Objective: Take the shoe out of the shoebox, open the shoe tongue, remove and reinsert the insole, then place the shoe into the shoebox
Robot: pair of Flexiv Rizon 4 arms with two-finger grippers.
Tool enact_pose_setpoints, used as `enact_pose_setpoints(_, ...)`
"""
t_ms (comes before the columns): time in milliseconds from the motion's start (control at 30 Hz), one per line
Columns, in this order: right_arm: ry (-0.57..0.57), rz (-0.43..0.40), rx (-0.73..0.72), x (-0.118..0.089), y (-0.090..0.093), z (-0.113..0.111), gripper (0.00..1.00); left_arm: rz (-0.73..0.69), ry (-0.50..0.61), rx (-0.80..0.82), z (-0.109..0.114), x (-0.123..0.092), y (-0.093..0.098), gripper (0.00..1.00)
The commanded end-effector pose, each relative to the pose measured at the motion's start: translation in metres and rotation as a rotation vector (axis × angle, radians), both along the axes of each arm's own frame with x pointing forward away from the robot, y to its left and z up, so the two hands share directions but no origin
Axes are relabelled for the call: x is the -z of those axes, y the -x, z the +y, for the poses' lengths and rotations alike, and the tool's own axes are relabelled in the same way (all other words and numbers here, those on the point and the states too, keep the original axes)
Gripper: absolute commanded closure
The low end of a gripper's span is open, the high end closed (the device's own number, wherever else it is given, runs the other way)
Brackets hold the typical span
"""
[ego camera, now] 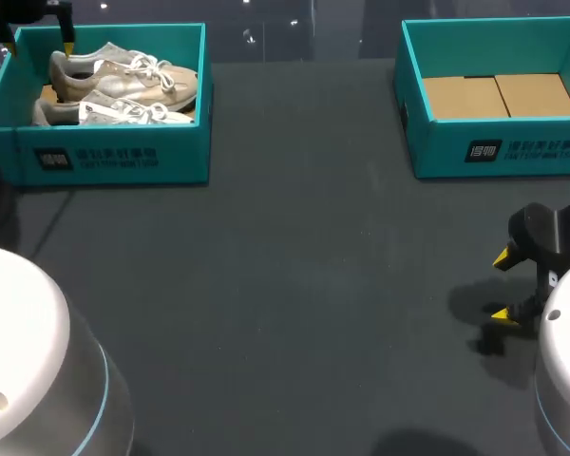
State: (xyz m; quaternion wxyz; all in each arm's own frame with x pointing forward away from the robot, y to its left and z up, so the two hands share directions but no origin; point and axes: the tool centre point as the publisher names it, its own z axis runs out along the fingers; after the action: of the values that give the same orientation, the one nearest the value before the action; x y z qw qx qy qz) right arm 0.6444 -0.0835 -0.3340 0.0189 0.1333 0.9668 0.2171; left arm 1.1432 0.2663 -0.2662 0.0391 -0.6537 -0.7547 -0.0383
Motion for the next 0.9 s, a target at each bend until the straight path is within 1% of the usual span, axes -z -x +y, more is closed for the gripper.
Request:
enact_pose_setpoints(33,0.002,-0.003,0.001,-0.001,0.002,0.000,0.00,-0.077,-0.002,0.015,0.003,-0.013,0.029,0.00)
enact_pose_setpoints(167,0.002,-0.003,0.001,-0.001,0.002,0.000,0.00,-0.066,0.016,0.010,0.008,-0.019,0.041,0.00)
enact_pose_setpoints(433,0.002,-0.003,0.001,-0.001,0.002,0.000,0.00,-0.051,0.031,0.004,0.012,-0.020,0.062,0.00)
enact_pose_setpoints(900,0.002,-0.003,0.001,-0.001,0.002,0.000,0.00,-0.041,0.033,0.001,0.012,-0.021,0.064,0.00)
